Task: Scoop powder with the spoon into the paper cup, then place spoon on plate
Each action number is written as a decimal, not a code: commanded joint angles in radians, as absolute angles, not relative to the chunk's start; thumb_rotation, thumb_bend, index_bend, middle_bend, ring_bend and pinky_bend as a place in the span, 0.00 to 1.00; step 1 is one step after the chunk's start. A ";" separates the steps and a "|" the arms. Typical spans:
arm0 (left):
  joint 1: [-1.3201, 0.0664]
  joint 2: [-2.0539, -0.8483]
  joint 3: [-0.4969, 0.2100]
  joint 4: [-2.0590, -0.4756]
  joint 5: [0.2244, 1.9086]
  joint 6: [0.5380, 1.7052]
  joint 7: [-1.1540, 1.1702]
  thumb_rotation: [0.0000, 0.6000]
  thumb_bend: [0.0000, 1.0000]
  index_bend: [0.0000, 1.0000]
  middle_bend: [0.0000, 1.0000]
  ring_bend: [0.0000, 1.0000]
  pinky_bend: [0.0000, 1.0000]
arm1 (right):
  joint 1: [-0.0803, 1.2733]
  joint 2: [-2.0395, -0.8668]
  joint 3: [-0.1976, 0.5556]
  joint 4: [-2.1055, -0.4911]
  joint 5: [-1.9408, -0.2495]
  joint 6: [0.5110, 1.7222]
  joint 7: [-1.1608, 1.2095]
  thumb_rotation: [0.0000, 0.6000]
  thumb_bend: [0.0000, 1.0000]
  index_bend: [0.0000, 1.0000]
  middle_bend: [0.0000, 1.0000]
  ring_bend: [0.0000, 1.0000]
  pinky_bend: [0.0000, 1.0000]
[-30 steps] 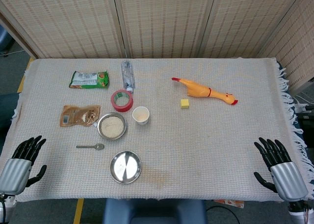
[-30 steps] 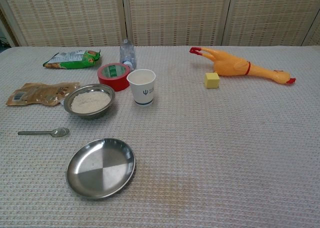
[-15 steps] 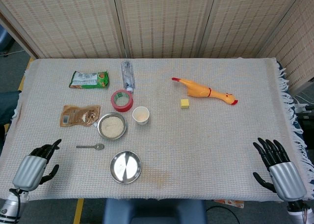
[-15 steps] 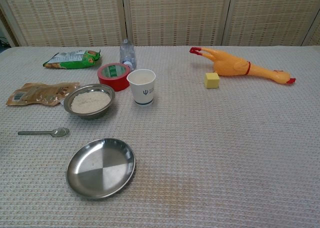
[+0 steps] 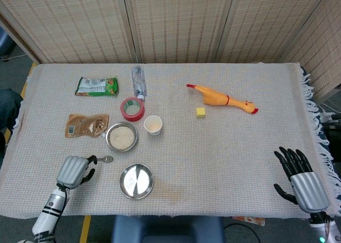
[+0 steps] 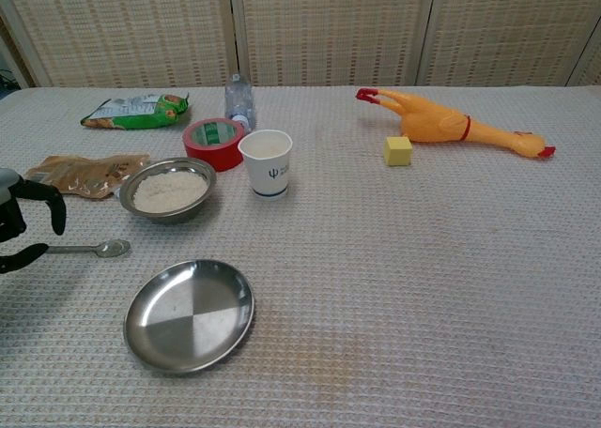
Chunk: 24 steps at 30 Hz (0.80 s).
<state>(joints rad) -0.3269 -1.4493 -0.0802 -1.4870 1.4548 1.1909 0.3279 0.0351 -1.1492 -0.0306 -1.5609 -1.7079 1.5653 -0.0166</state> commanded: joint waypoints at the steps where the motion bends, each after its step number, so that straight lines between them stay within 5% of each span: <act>1: -0.341 -1.480 -0.094 -1.461 1.433 1.188 0.345 1.00 0.40 0.46 1.00 1.00 1.00 | 0.030 -1.147 -0.034 -1.556 -1.726 1.585 -0.010 1.00 0.15 0.00 0.00 0.00 0.00; 24: -0.393 -1.650 -0.117 -1.213 1.337 1.159 0.326 1.00 0.39 0.45 1.00 1.00 1.00 | 0.034 -1.144 -0.036 -1.556 -1.716 1.571 -0.003 1.00 0.15 0.00 0.00 0.00 0.00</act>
<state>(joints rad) -0.3919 -1.6464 -0.1186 -1.2168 1.3400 1.1602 0.3264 0.0337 -1.1446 -0.0364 -1.5559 -1.7155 1.5712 -0.0028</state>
